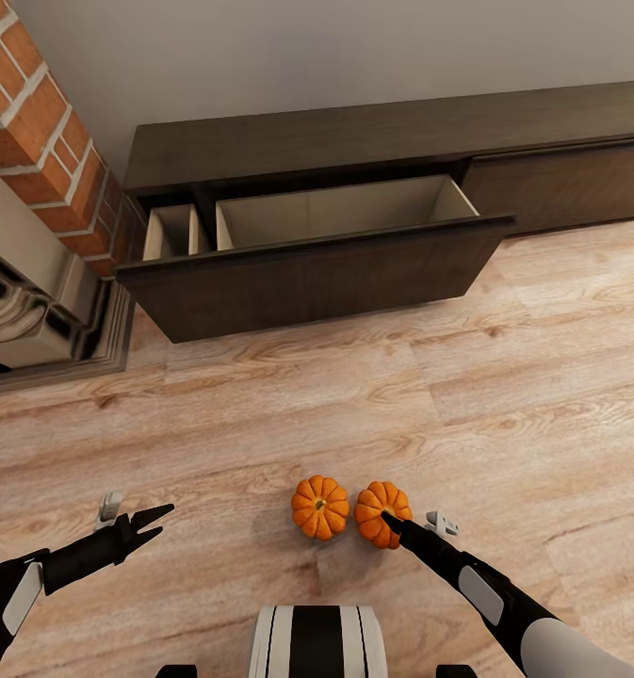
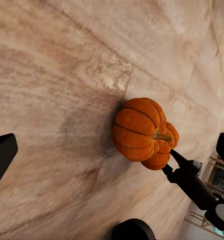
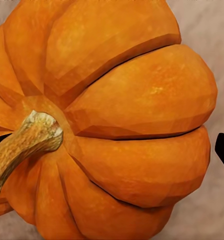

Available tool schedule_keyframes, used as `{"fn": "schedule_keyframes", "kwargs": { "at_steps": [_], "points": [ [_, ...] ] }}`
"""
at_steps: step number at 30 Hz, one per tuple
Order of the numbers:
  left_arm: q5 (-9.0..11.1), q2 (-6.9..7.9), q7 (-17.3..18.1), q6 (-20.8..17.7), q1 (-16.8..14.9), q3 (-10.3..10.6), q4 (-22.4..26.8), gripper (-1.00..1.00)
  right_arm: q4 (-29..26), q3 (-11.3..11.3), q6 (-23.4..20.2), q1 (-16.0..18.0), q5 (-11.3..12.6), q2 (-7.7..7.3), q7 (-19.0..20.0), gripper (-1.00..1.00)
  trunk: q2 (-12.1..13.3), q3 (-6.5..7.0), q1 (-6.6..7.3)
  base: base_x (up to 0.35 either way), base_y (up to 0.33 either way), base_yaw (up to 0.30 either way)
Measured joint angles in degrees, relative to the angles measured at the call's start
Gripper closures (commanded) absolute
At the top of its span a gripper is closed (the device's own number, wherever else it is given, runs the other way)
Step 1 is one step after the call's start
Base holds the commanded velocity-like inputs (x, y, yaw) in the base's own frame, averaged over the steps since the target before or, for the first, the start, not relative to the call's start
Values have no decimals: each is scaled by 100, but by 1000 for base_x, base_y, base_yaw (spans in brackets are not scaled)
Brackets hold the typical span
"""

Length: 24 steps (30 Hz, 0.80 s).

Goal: Place each of the two pumpkins and all three candles from the living room inside a cabinet in the living room (use any cabinet), then make sure every cabinet is closed, and position the cauldron so it is next to a table in the living room.

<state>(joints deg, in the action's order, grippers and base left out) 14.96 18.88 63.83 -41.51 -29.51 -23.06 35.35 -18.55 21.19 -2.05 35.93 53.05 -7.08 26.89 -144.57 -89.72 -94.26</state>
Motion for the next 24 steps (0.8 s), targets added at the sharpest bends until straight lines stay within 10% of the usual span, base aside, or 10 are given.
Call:
{"fn": "schedule_keyframes", "kwargs": {
  "at_steps": [24],
  "points": [
    [0, -4, -1, 0, 0, 0, 0, -100, 1, 3, -1, 0, -1, 0, -4, 100, 3, 44, 5, 0, 0, 0]
  ]
}}
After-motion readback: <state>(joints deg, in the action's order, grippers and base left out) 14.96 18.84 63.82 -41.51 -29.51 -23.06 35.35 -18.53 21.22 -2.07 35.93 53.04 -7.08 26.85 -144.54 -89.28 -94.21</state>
